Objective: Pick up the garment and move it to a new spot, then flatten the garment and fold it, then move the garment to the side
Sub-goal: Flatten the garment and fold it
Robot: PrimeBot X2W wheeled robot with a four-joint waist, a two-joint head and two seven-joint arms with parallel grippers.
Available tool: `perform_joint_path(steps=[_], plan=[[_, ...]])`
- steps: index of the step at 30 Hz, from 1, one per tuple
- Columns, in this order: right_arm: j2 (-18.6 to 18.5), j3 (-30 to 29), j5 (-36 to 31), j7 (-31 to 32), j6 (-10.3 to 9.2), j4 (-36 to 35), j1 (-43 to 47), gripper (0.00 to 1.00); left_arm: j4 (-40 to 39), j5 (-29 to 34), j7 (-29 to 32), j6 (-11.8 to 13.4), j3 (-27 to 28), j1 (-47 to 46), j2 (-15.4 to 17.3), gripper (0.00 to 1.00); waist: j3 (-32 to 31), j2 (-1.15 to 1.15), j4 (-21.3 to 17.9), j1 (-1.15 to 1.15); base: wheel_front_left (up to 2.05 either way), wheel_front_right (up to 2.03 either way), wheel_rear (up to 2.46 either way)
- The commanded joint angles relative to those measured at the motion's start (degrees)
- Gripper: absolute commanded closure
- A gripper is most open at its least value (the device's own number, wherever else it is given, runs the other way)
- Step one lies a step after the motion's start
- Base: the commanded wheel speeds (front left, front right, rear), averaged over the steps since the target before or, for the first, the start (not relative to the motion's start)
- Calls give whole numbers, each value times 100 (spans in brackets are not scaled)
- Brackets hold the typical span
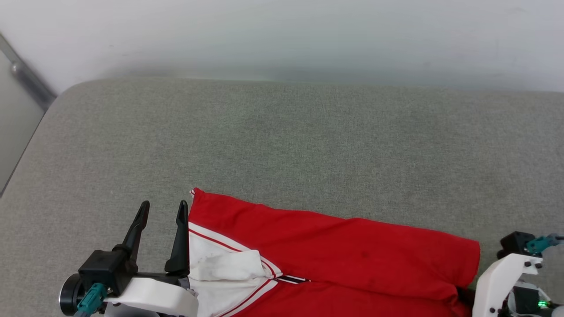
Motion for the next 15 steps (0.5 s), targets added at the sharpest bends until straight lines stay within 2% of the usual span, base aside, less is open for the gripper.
perform_joint_path(steps=[1, 9, 15], plan=[[119, 101, 21, 49, 1, 144, 87, 100, 31, -4, -23, -23, -6, 57, -18, 0, -78, 0, 2, -1, 0, 0, 0], [-144, -38, -41, -355, 1, -97, -20, 100, 120, 33, 27, 70, -47, 261, 71, 0, -492, 0, -118, -1, 0, 0, 0], [-254, -461, -206, -246, 0, -313, 171, 100, 196, -14, 3, 104, -85, 450, 23, 0, -659, 0, -249, -1, 0, 0, 0]])
